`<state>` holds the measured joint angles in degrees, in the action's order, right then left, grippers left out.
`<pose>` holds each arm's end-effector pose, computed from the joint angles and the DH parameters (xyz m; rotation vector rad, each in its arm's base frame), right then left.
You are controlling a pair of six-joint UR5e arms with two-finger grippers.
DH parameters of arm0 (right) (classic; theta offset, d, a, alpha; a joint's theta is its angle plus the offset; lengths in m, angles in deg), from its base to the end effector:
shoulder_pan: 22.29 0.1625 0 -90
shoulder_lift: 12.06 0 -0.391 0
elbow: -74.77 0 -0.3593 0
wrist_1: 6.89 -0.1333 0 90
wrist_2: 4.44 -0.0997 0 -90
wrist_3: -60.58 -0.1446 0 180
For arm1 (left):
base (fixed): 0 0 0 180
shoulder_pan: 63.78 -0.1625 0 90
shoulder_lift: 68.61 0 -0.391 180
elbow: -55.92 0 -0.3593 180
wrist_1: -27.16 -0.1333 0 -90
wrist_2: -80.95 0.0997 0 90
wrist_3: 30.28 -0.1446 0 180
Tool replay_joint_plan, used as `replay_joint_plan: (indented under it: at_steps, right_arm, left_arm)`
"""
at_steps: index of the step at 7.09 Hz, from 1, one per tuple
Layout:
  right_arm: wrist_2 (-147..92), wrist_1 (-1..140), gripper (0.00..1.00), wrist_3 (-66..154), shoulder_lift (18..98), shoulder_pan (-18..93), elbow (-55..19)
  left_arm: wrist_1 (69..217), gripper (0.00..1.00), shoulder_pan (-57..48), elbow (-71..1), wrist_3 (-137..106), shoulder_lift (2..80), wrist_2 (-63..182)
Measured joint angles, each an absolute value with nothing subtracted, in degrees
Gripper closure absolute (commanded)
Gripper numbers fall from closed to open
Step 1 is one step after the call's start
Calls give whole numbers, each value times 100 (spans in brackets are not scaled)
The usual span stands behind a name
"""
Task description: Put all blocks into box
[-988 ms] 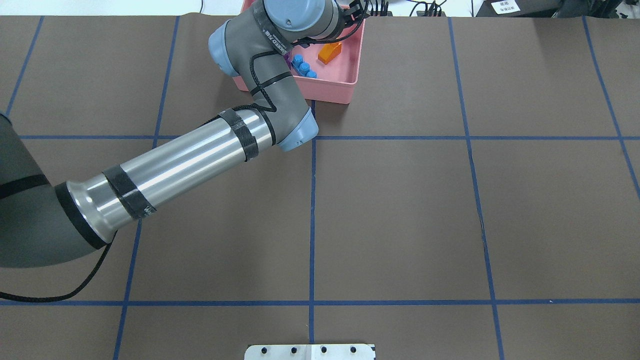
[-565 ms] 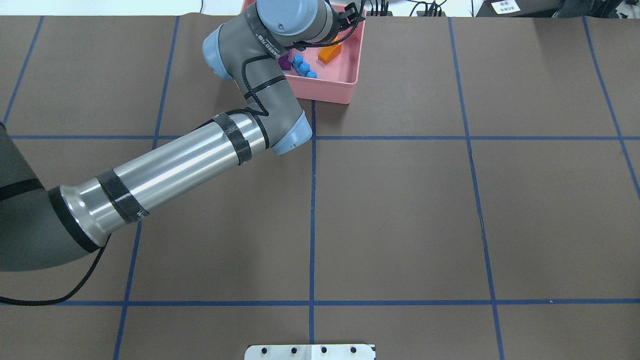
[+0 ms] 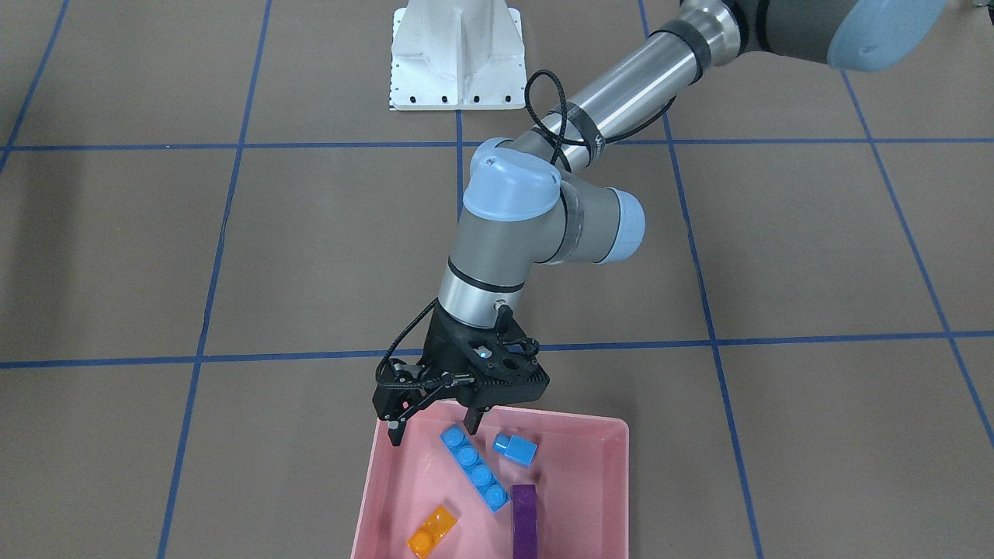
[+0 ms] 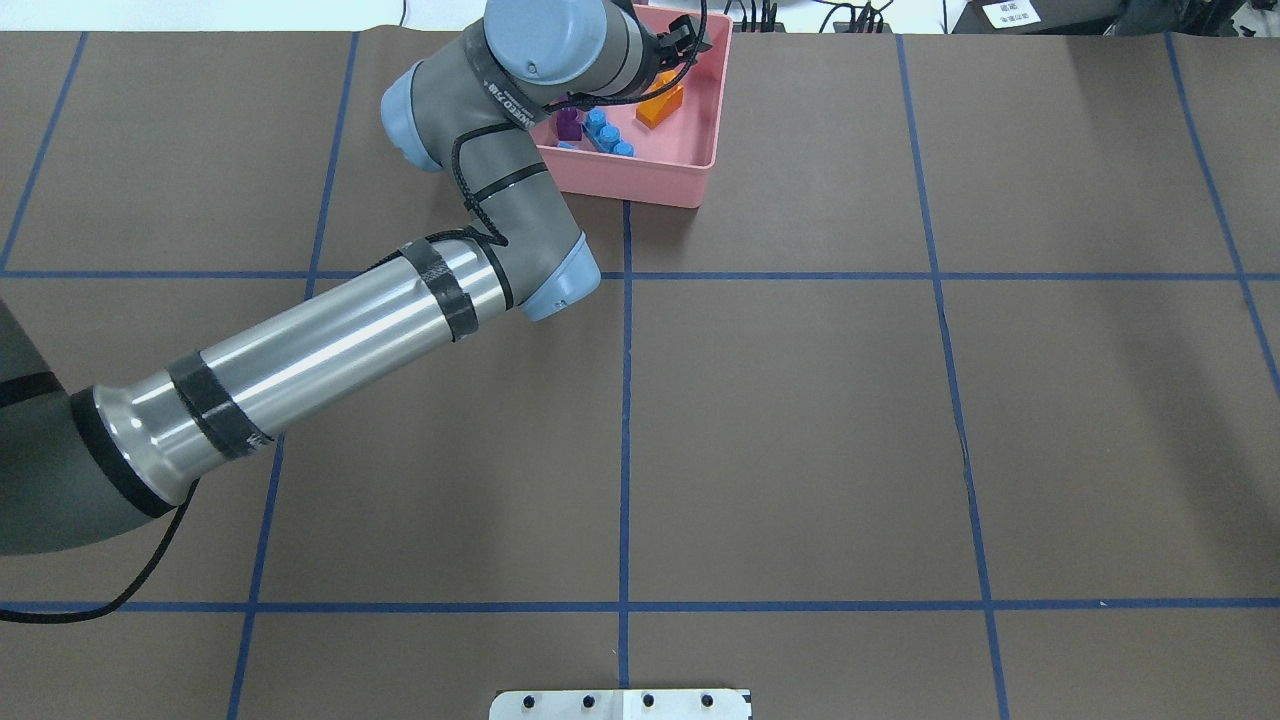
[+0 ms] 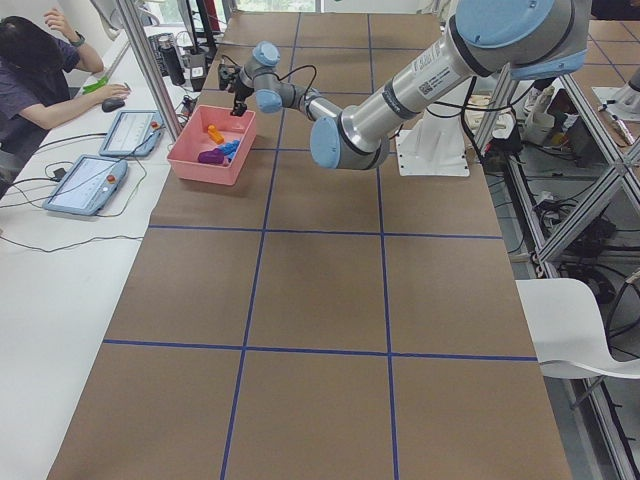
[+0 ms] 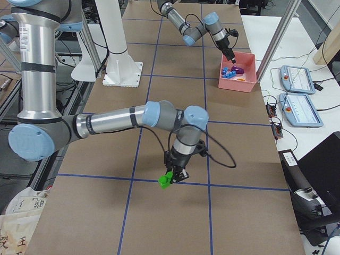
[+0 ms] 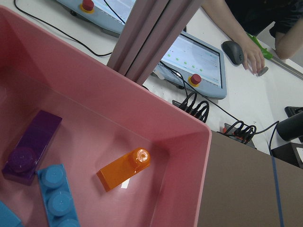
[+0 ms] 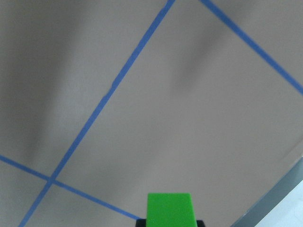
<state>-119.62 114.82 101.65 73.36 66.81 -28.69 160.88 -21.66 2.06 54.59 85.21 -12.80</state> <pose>0.0649 -0.4399 0.5917 -0.0716 -0.5007 -0.6648 0.5382 -0.6536 0.1196 0.4532 1.1795 -0.5181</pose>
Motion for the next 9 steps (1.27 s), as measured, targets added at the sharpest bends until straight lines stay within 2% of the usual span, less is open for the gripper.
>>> replay_joint_plan:
  at_steps: [2,4,7,9]
  right_arm:
    - [-12075,11929,100,9396,5691,6297,-2205]
    - [-12415,11696,100,7636,4553,5437,-1773]
    - [-12917,9658,100,4487,3578,4302,-946]
    - [-12892,8240,100,2728,2833,3818,-120]
  left_arm:
    - [16084,0,-2141,-258,5471,8083,-1440]
    - [16083,0,-2005,-869,5468,7417,-1737]
    - [15924,0,-1020,-2009,5123,6061,-3133]
    - [15889,0,-85,-2479,4344,5187,-4169]
